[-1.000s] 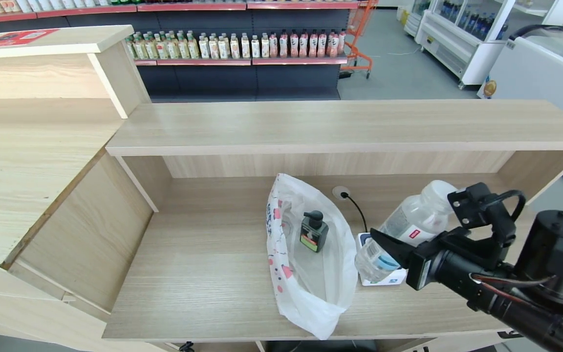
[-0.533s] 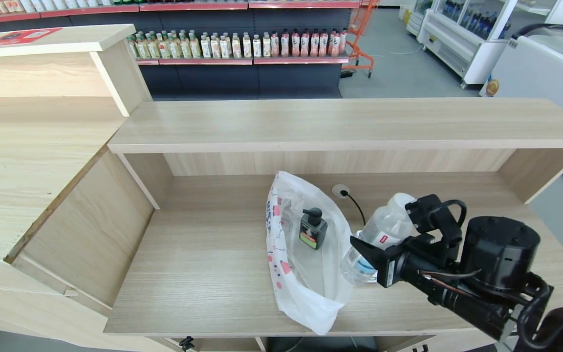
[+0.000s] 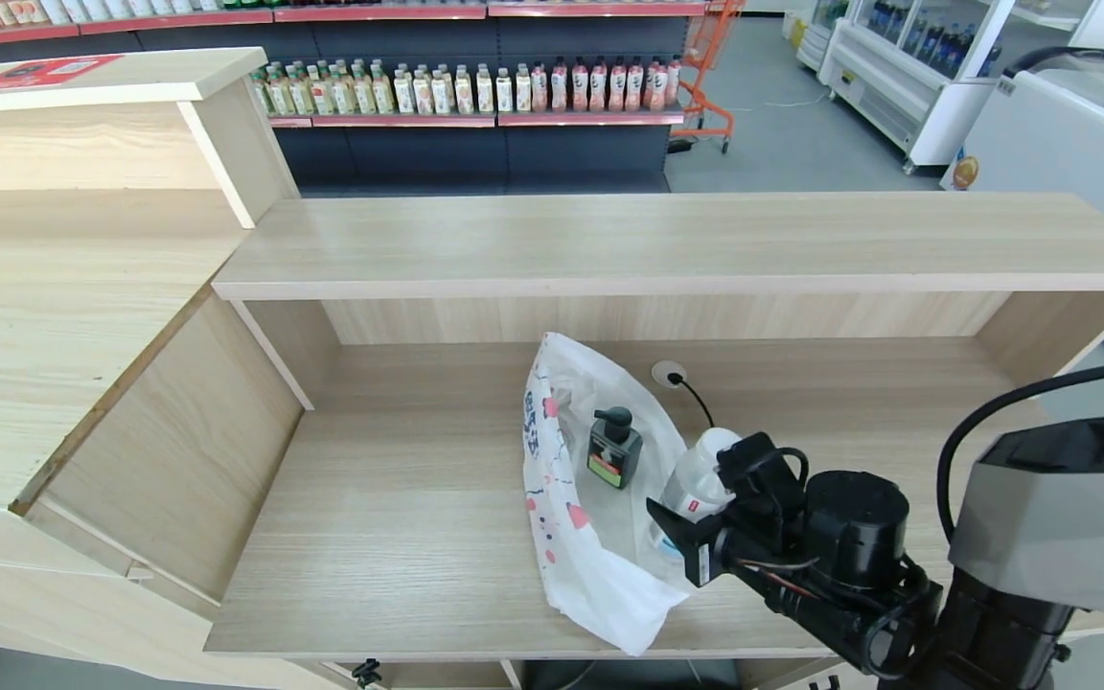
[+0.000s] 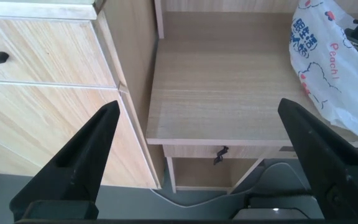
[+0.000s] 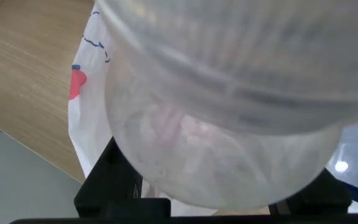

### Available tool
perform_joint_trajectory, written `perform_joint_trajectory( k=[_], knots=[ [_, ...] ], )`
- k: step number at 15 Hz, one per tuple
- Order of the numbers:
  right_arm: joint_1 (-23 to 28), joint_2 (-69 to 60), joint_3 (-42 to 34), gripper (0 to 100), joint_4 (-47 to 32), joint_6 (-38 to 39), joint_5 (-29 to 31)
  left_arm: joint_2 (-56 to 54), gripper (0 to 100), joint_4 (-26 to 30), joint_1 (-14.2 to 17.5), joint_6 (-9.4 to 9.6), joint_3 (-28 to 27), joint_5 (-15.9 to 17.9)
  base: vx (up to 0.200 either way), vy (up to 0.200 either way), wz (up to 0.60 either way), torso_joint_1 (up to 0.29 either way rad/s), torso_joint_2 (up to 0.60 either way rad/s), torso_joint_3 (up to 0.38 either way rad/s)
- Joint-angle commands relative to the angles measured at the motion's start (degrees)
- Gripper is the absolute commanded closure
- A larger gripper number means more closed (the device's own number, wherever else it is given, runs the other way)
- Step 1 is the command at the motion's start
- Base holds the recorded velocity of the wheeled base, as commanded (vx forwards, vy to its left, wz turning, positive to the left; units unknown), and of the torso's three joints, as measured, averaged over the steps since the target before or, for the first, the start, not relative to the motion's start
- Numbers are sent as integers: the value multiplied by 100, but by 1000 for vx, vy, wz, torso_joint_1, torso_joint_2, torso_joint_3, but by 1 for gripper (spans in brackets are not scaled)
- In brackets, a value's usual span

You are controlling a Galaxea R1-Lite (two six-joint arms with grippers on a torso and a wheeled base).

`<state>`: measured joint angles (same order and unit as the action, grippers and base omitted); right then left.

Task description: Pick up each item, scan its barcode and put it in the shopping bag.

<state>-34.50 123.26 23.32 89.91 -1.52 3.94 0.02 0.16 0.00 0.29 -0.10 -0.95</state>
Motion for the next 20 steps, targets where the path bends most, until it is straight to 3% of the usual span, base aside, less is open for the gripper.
perform_joint_trajectory(
  k=[1,6,12,13,20],
  knots=[
    [40,436,217,100,9,-103,2,-2,0,2,0,-3,1,-2,0,0,0,0,0,0],
    [49,796,894,100,9,-164,-16,-2,0,2,0,-3,1,-2,0,0,0,0,0,0],
    [49,1033,999,100,9,-243,-174,-2,0,2,0,-3,1,-2,0,0,0,0,0,0],
    [49,1042,1043,0,9,-269,-183,-2,0,2,0,6,1,-2,0,0,0,0,0,0],
    [198,102,999,0,9,126,-359,-2,0,2,0,6,1,-2,0,0,0,0,0,0]
  ],
)
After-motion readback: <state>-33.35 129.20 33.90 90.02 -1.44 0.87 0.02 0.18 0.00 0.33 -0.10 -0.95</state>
